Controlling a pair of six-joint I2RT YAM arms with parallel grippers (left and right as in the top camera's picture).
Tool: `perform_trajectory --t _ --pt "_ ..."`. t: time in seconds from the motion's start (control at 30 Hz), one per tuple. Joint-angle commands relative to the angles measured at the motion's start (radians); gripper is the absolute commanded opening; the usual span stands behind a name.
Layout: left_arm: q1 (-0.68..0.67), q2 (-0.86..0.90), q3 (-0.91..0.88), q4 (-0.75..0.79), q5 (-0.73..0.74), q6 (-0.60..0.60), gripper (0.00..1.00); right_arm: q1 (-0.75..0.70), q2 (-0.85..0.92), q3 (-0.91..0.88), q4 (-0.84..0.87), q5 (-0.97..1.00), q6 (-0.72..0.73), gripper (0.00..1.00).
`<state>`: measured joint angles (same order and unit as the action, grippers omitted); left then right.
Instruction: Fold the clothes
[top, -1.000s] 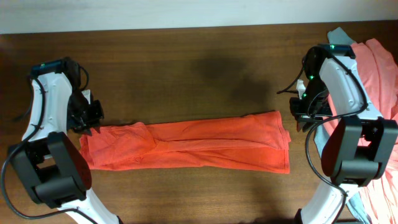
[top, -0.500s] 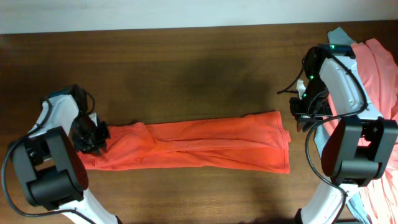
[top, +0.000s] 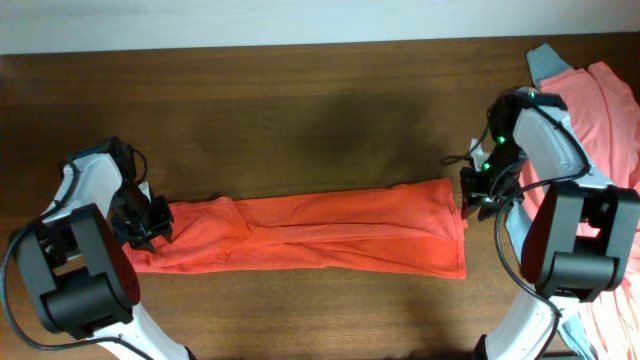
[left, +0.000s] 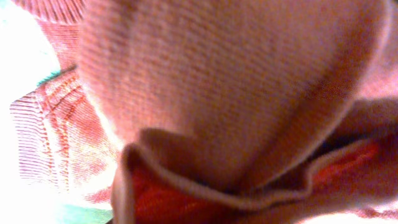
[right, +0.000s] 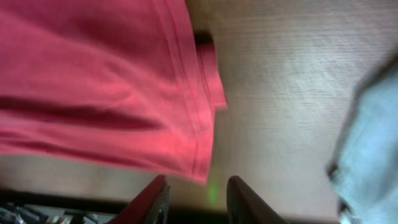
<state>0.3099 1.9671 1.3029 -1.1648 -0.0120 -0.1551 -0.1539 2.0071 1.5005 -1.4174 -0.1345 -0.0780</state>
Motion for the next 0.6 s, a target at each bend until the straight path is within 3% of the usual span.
perform_trajectory --t 0.0,0.23,0.33,0.4,0.43,0.57 --pt "0.005 -0.018 -0.006 0.003 -0.010 -0.013 0.34 -0.024 -0.021 -0.086 0.076 -0.101 -0.057 0.36" --pt "0.005 -0.018 -0.006 0.002 -0.010 -0.013 0.34 -0.024 -0.020 -0.254 0.317 -0.115 -0.056 0.65" --pt "0.005 -0.018 -0.006 0.002 -0.010 -0.013 0.34 -0.023 -0.019 -0.298 0.362 -0.175 -0.056 0.67" --pt "0.005 -0.018 -0.006 0.002 -0.010 -0.013 0.34 -0.021 -0.019 -0.323 0.380 -0.231 -0.056 0.58" --pt "0.005 -0.018 -0.006 0.002 -0.010 -0.013 0.34 -0.016 -0.019 -0.335 0.381 -0.277 -0.058 0.46" --pt "0.005 -0.018 -0.006 0.002 -0.010 -0.013 0.34 0.013 -0.019 -0.337 0.375 -0.307 -0.076 0.29"
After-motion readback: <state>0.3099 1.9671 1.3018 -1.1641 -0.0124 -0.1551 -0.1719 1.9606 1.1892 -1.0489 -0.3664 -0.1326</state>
